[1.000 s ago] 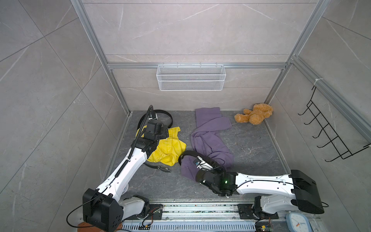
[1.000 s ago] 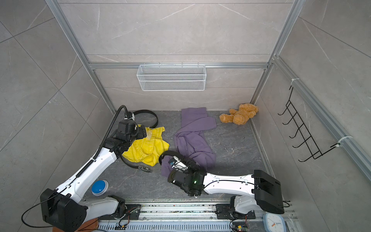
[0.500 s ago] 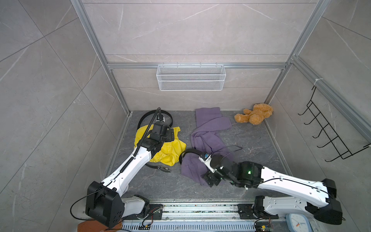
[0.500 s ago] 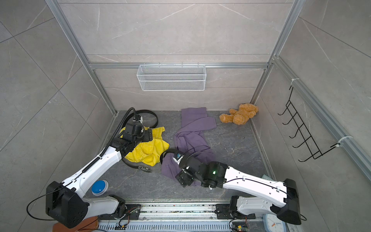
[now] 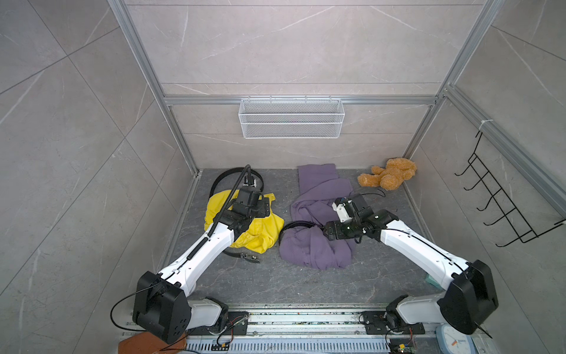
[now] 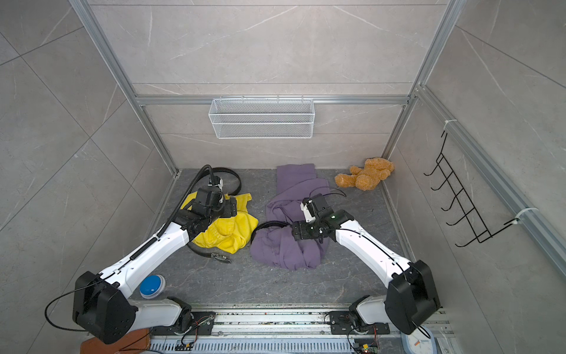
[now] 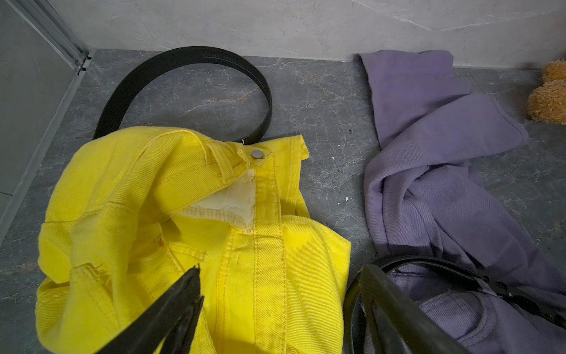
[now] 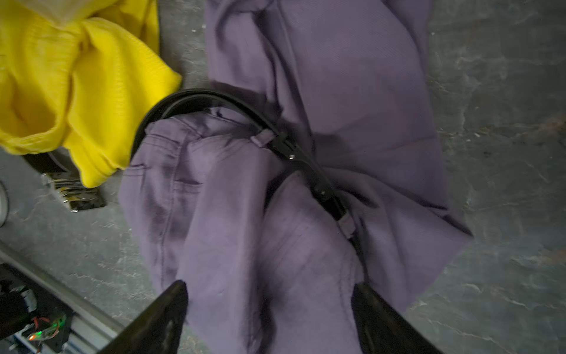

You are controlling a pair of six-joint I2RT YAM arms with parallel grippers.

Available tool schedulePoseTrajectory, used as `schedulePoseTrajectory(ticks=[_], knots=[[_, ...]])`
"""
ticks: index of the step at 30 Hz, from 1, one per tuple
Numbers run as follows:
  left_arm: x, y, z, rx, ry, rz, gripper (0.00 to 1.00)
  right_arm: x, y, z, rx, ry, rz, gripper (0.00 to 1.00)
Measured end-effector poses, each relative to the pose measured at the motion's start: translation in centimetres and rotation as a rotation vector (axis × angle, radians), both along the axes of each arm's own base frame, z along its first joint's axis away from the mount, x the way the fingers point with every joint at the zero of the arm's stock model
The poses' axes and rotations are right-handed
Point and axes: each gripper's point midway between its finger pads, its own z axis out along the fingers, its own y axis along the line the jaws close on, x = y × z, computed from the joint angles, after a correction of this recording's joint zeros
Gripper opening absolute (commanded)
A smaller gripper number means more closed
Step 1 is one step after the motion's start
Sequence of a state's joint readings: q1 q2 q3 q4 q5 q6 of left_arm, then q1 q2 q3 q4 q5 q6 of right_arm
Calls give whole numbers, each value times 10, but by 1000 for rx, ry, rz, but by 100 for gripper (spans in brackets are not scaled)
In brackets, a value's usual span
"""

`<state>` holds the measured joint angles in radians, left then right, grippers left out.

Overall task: Remove the belt from the trousers
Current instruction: Adjust the trousers at the center of the board.

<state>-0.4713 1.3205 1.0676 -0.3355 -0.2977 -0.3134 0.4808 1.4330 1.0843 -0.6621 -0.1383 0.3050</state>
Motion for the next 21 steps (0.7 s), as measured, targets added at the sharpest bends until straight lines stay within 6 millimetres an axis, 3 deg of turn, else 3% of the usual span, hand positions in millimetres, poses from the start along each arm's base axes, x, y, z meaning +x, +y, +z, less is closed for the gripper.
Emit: schedulePoseTrajectory(ticks=[4, 9, 10, 11, 13, 16, 21], knots=[[0, -6, -8, 1, 23, -21, 83, 23, -18, -43, -106, 65, -31, 80], [0, -9, -11, 6, 31, -28, 83, 26, -20, -84, -161, 138, -5, 72], [0, -9, -11, 5, 30, -29, 83, 26, -17, -89, -150, 147, 7, 66], [0, -9, -10, 5, 28, -29, 83, 26, -13, -93, -134, 158, 22, 50], [1, -10, -8, 6, 25, -33, 83, 25, -6, -100, -110, 176, 43, 24], [3, -11, -6, 6, 22, -35, 83, 27, -1, -102, -95, 162, 62, 5], [5, -18, -1, 1, 15, -74, 83, 33, -3, -77, -106, 6, 72, 0]])
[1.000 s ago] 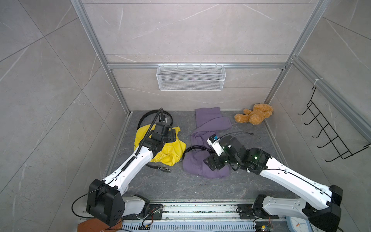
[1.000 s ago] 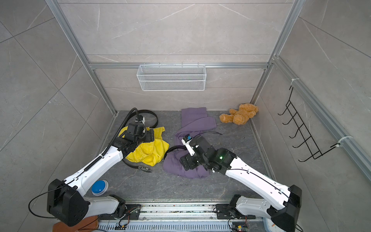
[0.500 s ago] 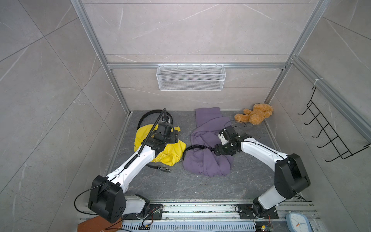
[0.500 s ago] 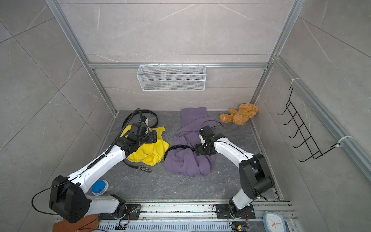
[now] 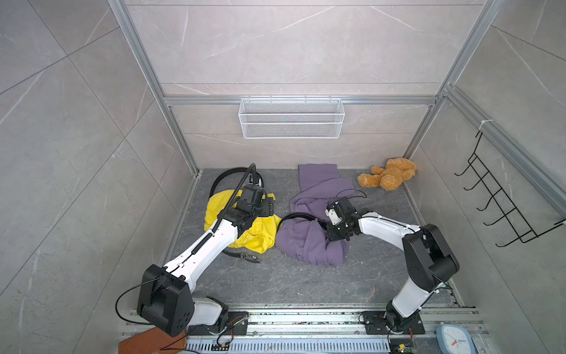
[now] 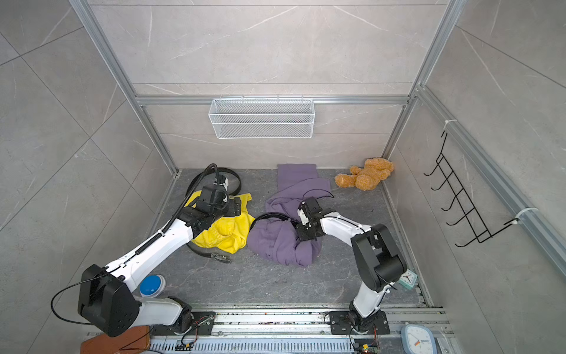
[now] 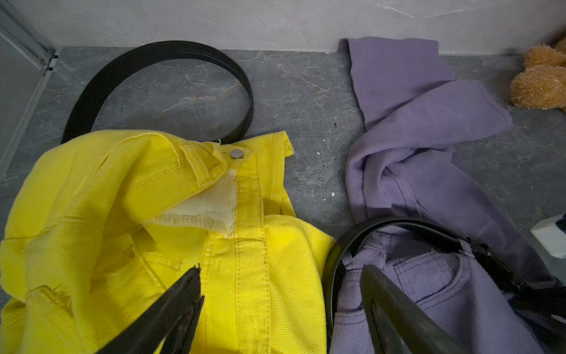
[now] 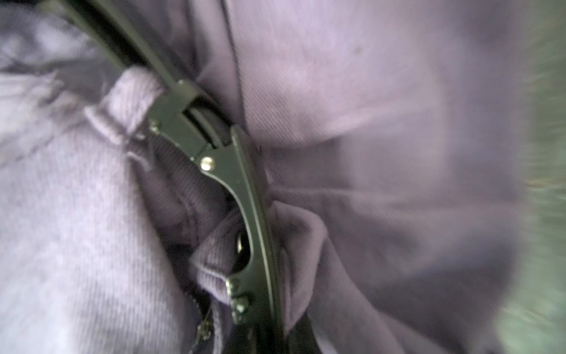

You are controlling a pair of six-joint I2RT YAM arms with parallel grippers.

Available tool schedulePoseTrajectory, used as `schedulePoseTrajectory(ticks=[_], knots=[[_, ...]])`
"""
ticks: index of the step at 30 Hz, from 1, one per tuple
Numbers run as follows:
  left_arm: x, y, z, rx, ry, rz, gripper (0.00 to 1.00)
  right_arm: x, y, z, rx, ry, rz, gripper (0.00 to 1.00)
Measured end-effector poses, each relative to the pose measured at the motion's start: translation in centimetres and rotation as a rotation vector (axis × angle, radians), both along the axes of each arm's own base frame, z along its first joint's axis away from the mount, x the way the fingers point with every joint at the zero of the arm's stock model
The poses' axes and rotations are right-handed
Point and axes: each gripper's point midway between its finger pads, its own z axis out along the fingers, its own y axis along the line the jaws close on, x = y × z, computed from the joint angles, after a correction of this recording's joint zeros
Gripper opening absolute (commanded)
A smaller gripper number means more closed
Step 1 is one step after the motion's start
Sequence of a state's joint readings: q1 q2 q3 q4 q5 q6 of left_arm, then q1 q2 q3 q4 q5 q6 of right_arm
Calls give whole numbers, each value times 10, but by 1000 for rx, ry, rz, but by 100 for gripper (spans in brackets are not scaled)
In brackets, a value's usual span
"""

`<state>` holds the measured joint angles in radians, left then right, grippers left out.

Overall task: Remove the belt from the trousers
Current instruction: Adjust the trousers at the center of the board.

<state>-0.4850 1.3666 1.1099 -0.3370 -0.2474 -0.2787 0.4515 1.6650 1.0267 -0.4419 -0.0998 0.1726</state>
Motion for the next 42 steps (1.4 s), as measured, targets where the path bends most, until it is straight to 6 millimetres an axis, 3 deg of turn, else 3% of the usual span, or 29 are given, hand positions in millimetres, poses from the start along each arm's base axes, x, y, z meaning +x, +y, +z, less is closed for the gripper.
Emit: schedulePoseTrajectory(ticks=[2, 7, 10, 12, 19, 22, 36, 39, 42], knots=[[0, -8, 7, -7, -12, -44, 84, 1, 0, 26, -10, -101, 32, 0], [-6, -47, 38, -4, -99, -247, 84, -2, 14, 115, 0, -410, 153, 0], [-22, -75, 54, 8, -158, -387, 84, -9, 13, 152, -2, -530, 183, 0], [-33, -89, 65, 8, -198, -460, 84, -12, 9, 166, -23, -579, 187, 0], [-70, -114, 102, -46, -301, -640, 84, -27, 15, 189, -138, -702, 257, 0], [-79, -121, 108, -49, -317, -685, 84, -32, 17, 193, -156, -727, 275, 0], [-87, -129, 83, 33, -257, -766, 82, -41, 16, 214, -174, -812, 293, 0], [-83, -130, 79, 51, -259, -759, 75, -44, 19, 216, -170, -818, 308, 0], [-78, -131, 77, 66, -268, -750, 59, -47, 23, 217, -163, -824, 322, 0]])
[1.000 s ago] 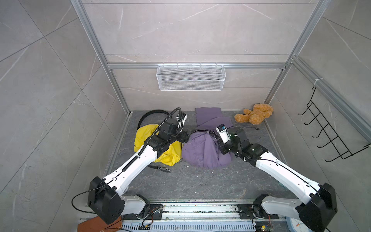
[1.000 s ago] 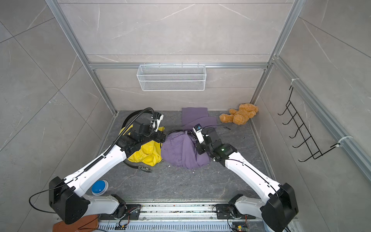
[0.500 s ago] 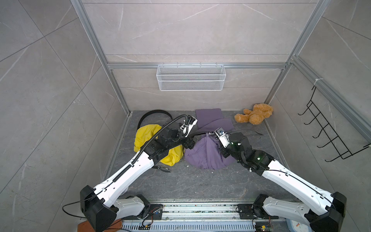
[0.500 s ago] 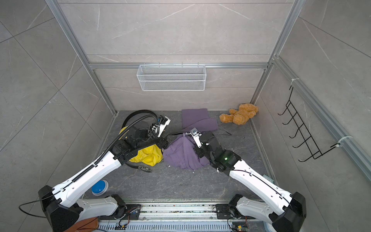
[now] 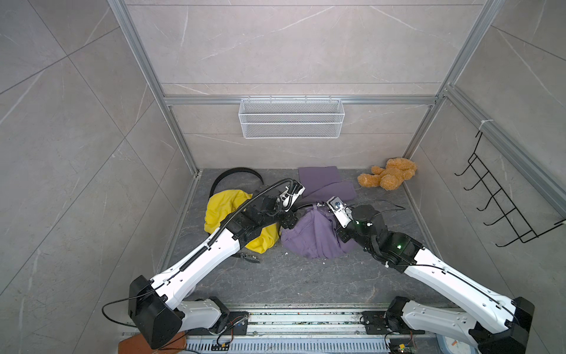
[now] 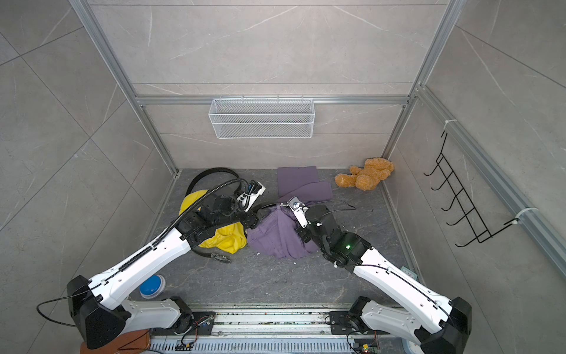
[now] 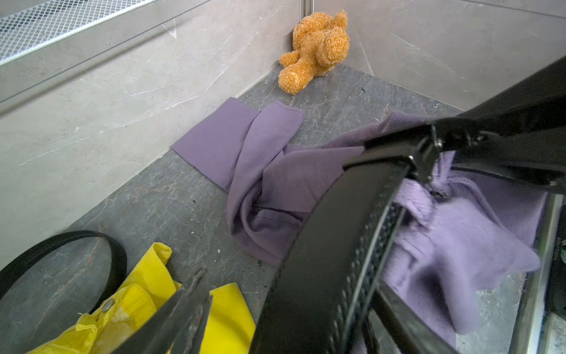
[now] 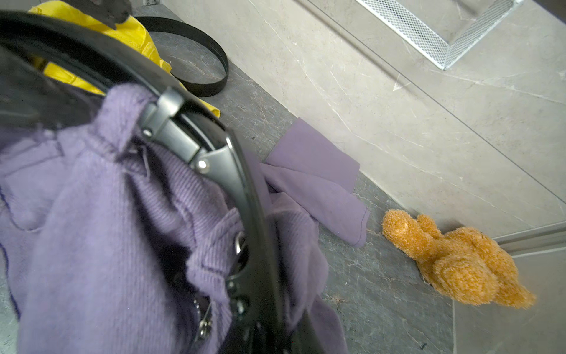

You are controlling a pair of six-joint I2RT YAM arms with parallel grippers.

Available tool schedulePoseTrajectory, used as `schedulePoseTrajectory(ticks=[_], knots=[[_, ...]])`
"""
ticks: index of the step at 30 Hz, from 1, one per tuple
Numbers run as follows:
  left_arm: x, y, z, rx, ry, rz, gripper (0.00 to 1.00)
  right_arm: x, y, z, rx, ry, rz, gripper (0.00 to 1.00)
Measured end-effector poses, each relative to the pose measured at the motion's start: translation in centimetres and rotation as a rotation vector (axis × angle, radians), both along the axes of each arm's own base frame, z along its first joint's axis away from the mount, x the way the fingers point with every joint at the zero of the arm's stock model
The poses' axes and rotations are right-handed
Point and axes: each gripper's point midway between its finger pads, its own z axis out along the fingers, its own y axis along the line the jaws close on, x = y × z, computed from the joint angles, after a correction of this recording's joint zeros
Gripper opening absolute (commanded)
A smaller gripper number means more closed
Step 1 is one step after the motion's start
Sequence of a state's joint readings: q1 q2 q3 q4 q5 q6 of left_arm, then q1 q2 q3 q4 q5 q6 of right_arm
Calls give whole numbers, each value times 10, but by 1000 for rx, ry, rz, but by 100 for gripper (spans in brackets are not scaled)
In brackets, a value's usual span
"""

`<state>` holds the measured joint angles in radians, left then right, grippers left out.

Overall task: Remove the belt from the trousers
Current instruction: Adjust the trousers at the center of the board.

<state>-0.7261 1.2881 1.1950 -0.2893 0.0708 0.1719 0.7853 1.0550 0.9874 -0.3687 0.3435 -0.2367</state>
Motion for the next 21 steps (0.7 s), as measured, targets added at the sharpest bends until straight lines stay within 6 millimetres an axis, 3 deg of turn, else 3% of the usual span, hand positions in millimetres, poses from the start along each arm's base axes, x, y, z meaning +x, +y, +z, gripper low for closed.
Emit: schedulePoseTrajectory(ticks=[1, 2, 3, 4, 6, 12, 16, 21], knots=[[2, -1, -1, 3, -3, -1, 46, -1, 1, 0, 1, 0, 5, 0], [3, -2, -3, 5, -1, -2, 29, -2, 2, 1, 3, -1, 8, 13], [3, -5, -6, 13, -2, -7, 11, -3, 2, 1, 6, 0, 10, 35], [5, -6, -8, 21, -7, -8, 0, -3, 3, 1, 13, 3, 11, 55], [10, -7, -16, 40, -10, -3, 0, -6, 8, 4, 39, 4, 31, 78], [22, -6, -42, 70, -95, 20, 0, -18, 10, 21, 124, -4, 62, 97], [26, -6, -56, 92, -192, -6, 0, -29, 7, 32, 186, 36, 109, 99], [25, -17, -35, 62, -325, -80, 0, -19, -1, 52, 326, 141, 191, 100]])
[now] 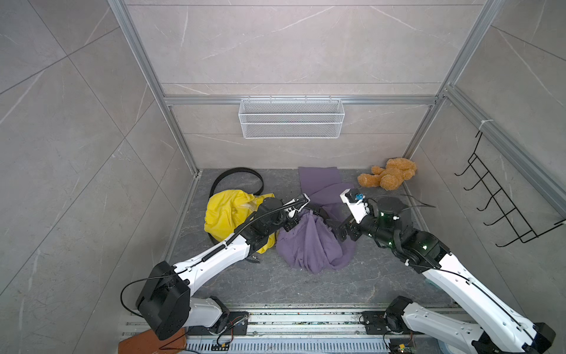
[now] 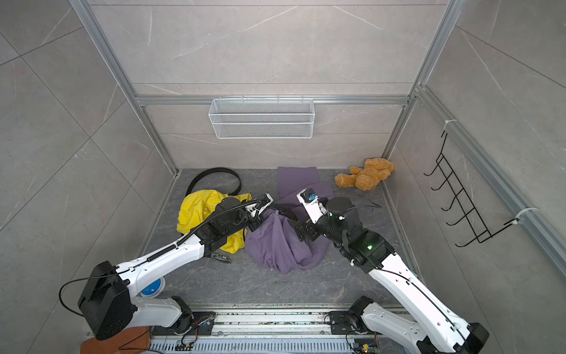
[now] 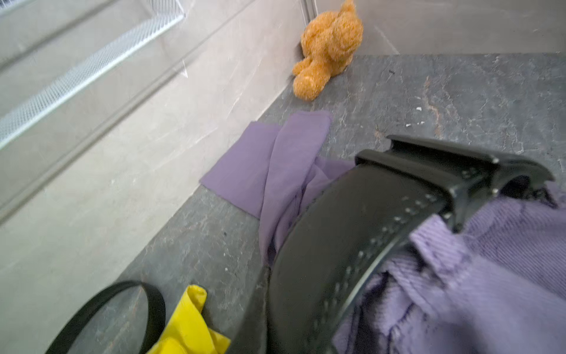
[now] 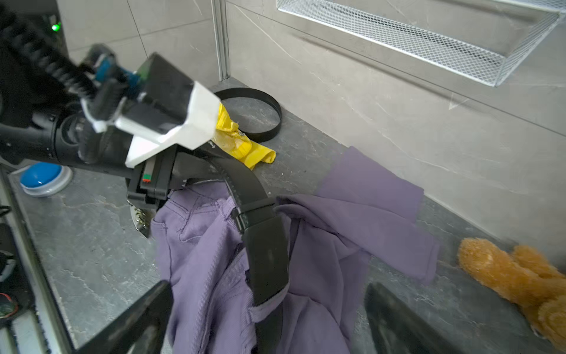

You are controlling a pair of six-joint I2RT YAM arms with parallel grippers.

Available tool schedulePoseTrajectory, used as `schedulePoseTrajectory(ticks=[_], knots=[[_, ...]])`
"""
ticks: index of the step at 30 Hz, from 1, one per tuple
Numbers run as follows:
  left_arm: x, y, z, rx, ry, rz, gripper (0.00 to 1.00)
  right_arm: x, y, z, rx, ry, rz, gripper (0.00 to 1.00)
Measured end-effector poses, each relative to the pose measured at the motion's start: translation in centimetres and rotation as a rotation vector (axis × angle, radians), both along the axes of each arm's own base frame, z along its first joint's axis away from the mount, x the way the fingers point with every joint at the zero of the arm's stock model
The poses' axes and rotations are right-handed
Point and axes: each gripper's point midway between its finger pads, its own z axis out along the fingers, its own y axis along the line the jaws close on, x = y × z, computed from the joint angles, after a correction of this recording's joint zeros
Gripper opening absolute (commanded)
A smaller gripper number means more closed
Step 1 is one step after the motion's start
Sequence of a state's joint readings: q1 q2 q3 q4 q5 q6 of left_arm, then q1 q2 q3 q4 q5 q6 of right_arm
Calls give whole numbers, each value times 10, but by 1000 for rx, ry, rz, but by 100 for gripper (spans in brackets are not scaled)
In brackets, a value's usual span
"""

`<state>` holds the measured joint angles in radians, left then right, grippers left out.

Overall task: Remove the belt from the trousers
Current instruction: Adjust the trousers at the center of the board.

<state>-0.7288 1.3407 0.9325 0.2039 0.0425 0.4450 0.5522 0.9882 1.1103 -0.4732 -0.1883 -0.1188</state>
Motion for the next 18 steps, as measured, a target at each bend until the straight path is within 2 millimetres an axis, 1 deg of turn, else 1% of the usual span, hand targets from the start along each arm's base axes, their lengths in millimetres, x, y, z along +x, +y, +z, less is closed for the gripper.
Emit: schedulePoseTrajectory(ticks=[2, 5, 8, 10, 12, 15, 17, 18], knots=[[-4, -2, 17, -19, -57, -31, 0, 8, -2, 4, 68, 70, 60, 100], [-14, 1, 41, -42, -124, -64, 0, 14, 7, 4, 153, 173, 179, 99], [-25, 7, 66, -67, -187, -85, 0, 7, 24, -1, 209, 273, 315, 99], [-31, 11, 78, -77, -222, -93, 0, 0, 33, -5, 226, 322, 383, 99], [-35, 13, 86, -83, -246, -98, 0, -8, 41, -9, 224, 353, 437, 98], [-38, 13, 90, -85, -261, -114, 0, -17, 57, -9, 219, 373, 525, 93], [-38, 13, 90, -81, -264, -115, 0, -23, 67, -12, 219, 391, 579, 87], [-38, 13, 90, -78, -266, -115, 0, -27, 71, -15, 218, 405, 603, 80]])
